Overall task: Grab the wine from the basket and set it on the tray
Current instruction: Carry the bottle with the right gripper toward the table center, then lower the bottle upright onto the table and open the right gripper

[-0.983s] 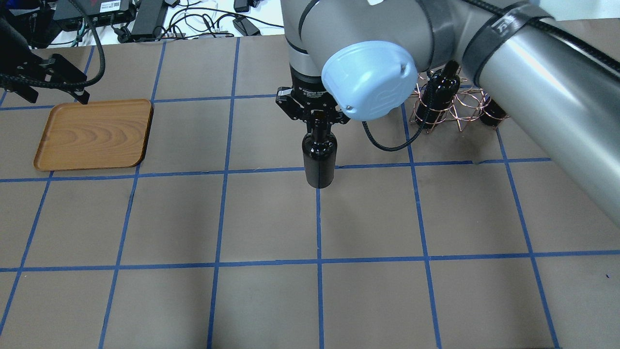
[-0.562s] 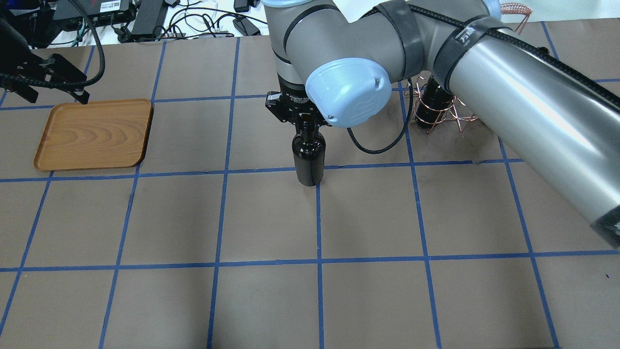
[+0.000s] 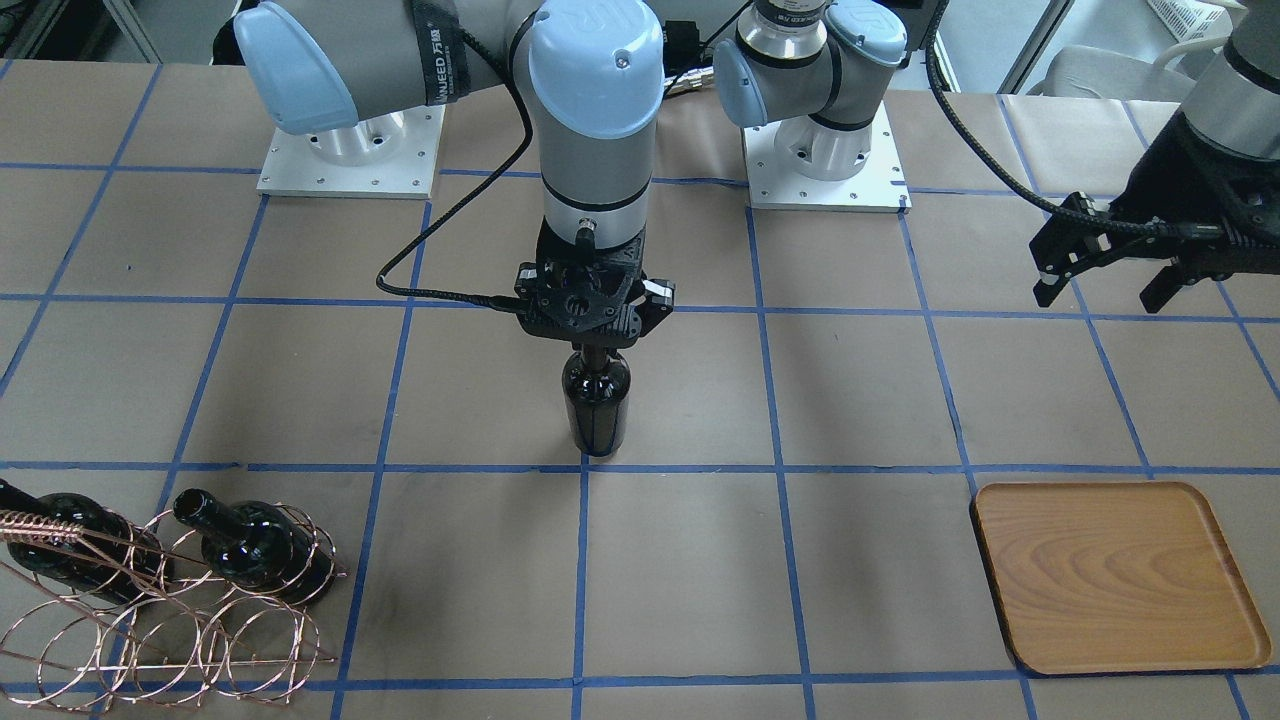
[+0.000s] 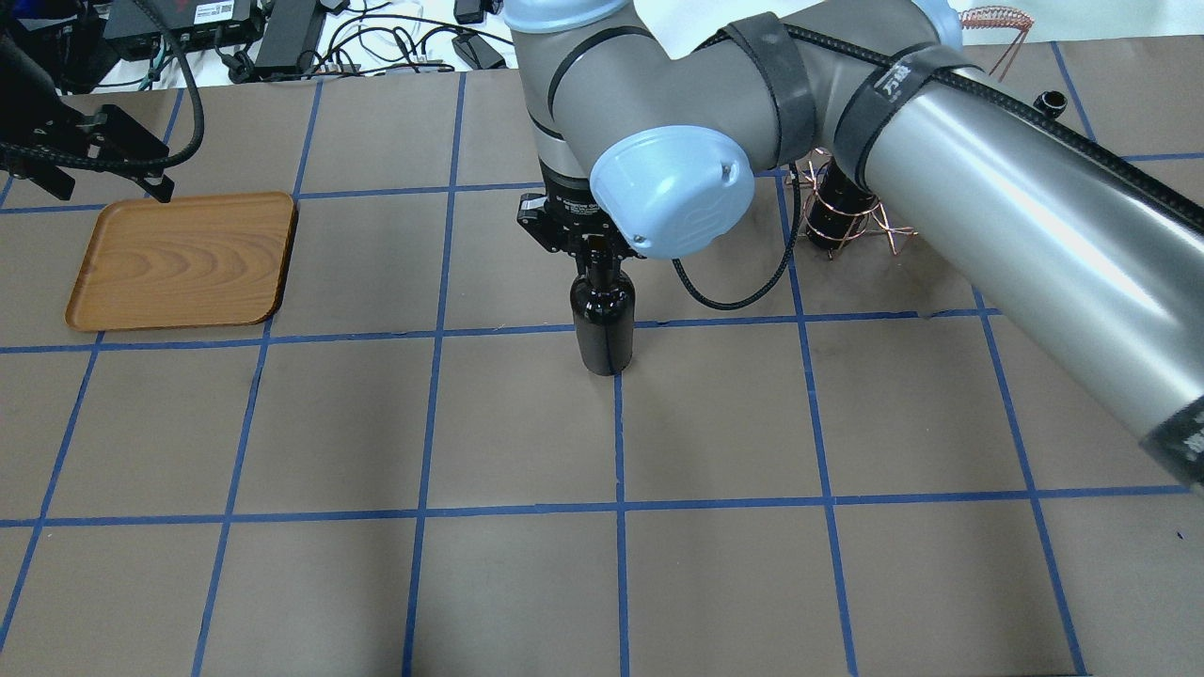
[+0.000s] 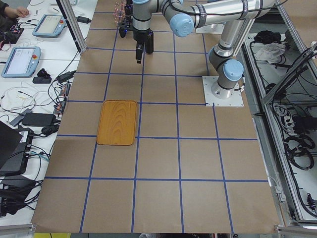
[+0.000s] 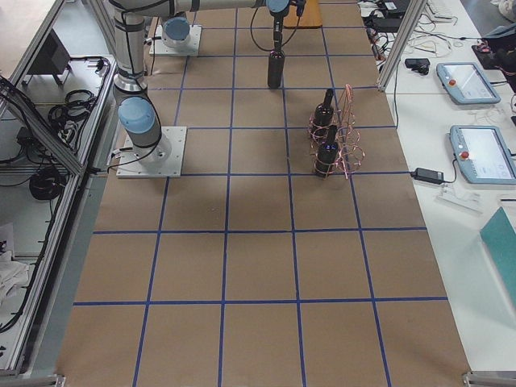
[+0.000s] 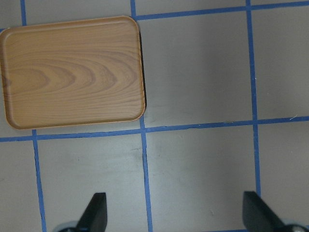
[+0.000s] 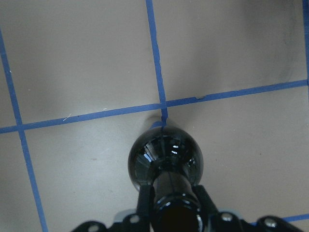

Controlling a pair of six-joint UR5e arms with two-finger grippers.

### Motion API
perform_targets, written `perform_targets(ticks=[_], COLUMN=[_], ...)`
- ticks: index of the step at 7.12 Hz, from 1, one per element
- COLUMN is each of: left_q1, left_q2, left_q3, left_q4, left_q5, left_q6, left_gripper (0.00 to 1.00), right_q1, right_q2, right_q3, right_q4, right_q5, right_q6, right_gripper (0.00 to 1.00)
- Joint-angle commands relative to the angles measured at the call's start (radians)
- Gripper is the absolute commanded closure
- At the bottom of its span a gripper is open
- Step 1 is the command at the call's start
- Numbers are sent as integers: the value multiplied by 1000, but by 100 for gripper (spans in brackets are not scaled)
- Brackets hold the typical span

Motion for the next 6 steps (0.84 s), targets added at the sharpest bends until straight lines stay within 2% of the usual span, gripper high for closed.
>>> perform_targets(ticks=[1, 4, 5, 6], left_q1=[-1, -1, -4, -5], left_q2=[0, 0, -2, -2], left_q3=[0, 0, 0, 0], left_q4=[0, 0, 0, 0], left_q5=[-1, -1, -1, -1], left_q6=[0, 0, -2, -2], left_gripper=[0, 0, 0, 0], right_q1=[39, 42, 44, 44], right_q2=[-30, -37, -37, -37], right_q3=[54, 59, 60, 60], right_q4=[-31, -24, -25, -25], right_q5=[-2, -9, -3, -2], right_q6=[12, 21, 21, 20], right_gripper=[90, 89, 83, 61])
